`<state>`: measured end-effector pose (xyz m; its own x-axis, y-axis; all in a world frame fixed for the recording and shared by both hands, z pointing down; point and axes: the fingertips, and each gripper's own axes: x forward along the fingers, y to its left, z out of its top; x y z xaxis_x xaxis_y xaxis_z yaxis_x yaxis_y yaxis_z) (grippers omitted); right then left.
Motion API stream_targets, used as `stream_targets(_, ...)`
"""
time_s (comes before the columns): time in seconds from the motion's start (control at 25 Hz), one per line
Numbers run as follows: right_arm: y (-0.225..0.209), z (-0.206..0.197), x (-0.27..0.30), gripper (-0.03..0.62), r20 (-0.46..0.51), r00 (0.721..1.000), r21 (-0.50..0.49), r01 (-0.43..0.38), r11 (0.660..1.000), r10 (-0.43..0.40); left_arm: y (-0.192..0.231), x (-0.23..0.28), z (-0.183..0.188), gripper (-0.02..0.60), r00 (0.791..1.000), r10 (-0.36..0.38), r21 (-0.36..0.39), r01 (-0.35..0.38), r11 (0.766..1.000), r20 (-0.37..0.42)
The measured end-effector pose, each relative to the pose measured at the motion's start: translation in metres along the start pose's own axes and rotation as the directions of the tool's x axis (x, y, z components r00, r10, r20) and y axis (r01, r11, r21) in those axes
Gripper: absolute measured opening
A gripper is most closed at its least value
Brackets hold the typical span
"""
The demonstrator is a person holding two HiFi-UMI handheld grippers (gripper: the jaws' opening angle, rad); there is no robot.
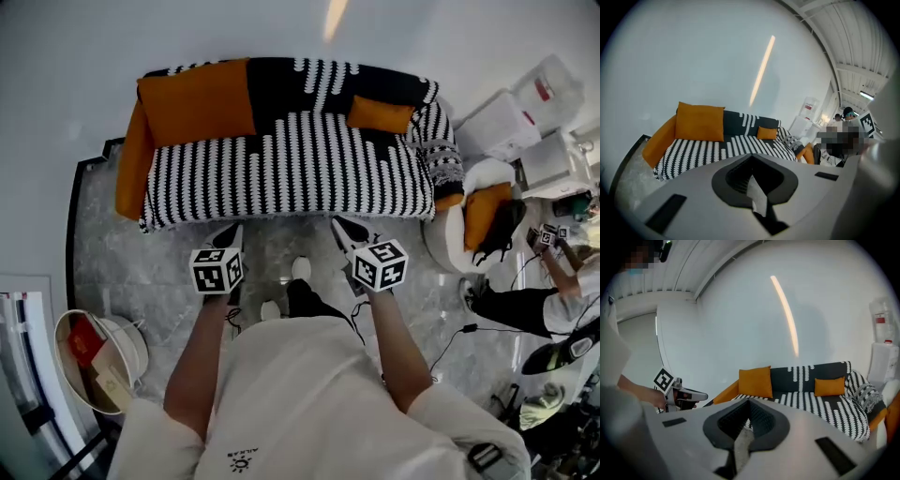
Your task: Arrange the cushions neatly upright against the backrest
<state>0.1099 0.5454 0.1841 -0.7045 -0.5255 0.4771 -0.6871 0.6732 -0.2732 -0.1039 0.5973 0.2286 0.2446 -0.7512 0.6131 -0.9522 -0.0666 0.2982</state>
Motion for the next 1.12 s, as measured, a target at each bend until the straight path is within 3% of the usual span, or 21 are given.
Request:
stream_targets(0.2, 0.024, -0.018, -0.033, 0.023, -0.014, 0.999, 0.009, 0.034, 0.999, -0.034, 0.01, -0.028, -0.03, 0.018, 1.0, -0.005, -0.001, 0.005, 1.0, -0.02)
stream_targets(0.48, 0.023, -0.009, -0.058, 0.021, 0.026, 0.996, 0.016, 0.087, 0.996, -0.087, 0.001, -0.046, -0.032, 0.018, 1.0, -0.011, -0.001, 0.011, 1.0, 0.006)
stream_targets(1.12, -0.028, 0.012, -0.081, 0.023, 0.087, 0.994, 0.02, 0.068, 0.998, -0.069, -0.049, -0.024, 0.013, 0.018, 0.999, 0.009, 0.047, -0.011, 0.999, 0.049)
